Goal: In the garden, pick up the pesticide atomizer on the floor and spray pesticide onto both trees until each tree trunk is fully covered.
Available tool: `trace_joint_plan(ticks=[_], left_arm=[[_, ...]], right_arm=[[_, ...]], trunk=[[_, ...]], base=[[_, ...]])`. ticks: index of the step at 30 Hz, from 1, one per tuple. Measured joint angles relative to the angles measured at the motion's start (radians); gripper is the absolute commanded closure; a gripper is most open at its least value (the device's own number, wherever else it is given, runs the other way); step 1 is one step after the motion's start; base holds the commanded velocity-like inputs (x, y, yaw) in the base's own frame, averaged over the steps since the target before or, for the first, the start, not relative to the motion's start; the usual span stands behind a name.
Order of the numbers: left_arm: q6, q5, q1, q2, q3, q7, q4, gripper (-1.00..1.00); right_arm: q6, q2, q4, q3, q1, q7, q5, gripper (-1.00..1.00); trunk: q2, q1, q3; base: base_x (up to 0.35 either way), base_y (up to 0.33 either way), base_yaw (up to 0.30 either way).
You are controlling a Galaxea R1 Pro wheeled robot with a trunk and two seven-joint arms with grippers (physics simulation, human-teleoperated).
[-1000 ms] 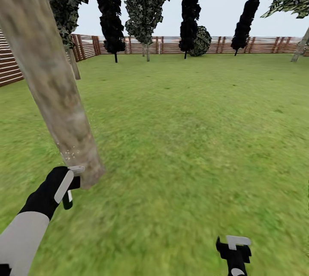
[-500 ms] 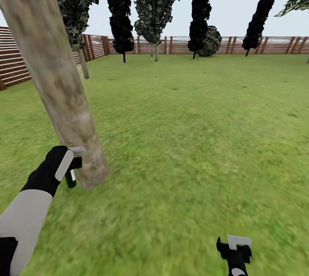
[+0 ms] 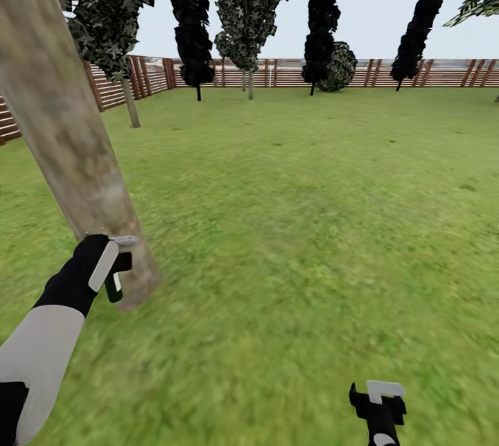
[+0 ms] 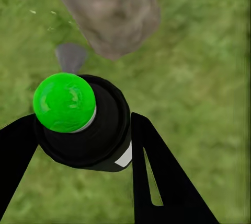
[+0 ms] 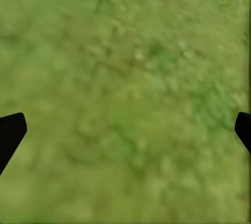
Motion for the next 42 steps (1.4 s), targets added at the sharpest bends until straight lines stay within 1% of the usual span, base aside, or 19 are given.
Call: trace_joint_plan(ticks=[9,19,22,24,26,29,31,33,35,36,37,39,42], left_arm=[[0.000,0.000,0.001,0.000,0.000,0.000,0.000,1.00],[0.000,0.000,0.002,0.000,0.000,0.000,0.000,1.00],[-0.001,-0.002,0.008,0.001,0.002,0.002,0.001,1.00],[0.000,-0.006,0.013,0.009,0.006,0.002,0.001,1.00],[-0.001,-0.009,0.018,0.029,0.008,0.002,0.002,1.00],[-0.003,-0.003,0.020,0.035,0.005,0.002,0.005,1.00],[-0.005,0.000,0.021,0.033,0.001,0.001,0.015,1.00],[-0.007,0.005,0.021,0.024,0.002,0.000,0.019,1.00],[-0.006,-0.001,0.021,0.022,0.003,0.000,0.019,1.00],[-0.008,-0.002,0.030,0.025,0.004,0.001,0.020,1.00],[-0.010,-0.002,0.056,0.027,0.007,0.000,0.020,1.00],[-0.013,-0.002,0.072,0.028,0.007,0.001,0.020,1.00],[-0.017,-0.001,0.114,0.028,0.007,0.004,0.020,1.00]], right_arm=[[0.000,0.000,0.000,0.000,0.000,0.000,0.000,-1.00],[0.000,0.000,0.000,0.000,0.000,0.000,0.000,-1.00],[0.000,0.001,0.000,0.000,0.000,0.000,0.000,-1.00],[0.000,0.001,0.000,0.000,0.000,0.000,0.000,-1.00],[0.000,0.001,0.000,0.000,0.000,0.000,0.000,-1.00],[0.000,0.002,0.000,0.000,0.000,0.000,0.000,-1.00],[0.000,0.002,0.000,0.000,0.000,0.000,0.000,-1.00],[0.000,0.002,0.000,0.000,0.000,0.001,0.000,-1.00],[0.000,0.000,0.000,0.000,0.000,0.000,0.000,-1.00],[0.000,0.000,0.000,0.000,0.000,0.000,0.000,-1.00],[0.000,0.000,0.000,0.000,0.000,0.000,0.000,-1.00],[0.000,0.001,0.000,0.000,0.000,0.000,0.000,-1.00],[0.000,0.001,0.000,0.000,0.000,0.000,0.000,-1.00]], trunk=[[0.000,0.000,0.000],[0.000,0.000,0.000],[0.000,0.000,0.000],[0.000,0.000,0.000],[0.000,0.000,0.000],[0.000,0.000,0.000],[0.000,0.000,0.000],[0.000,0.000,0.000],[0.000,0.000,0.000],[0.000,0.000,0.000],[0.000,0.000,0.000],[0.000,0.000,0.000],[0.000,0.000,0.000]], base=[[0.199,-0.226,0.245],[0.226,-0.204,0.015],[0.188,-0.212,0.252],[0.187,-0.213,0.274],[0.187,-0.213,0.276],[0.185,-0.215,0.276],[0.177,-0.224,0.262],[0.157,-0.236,0.029],[0.143,-0.244,0.003],[0.134,-0.249,0.001],[0.133,-0.249,0.000],[0.133,-0.250,0.025],[0.131,-0.250,0.212]])
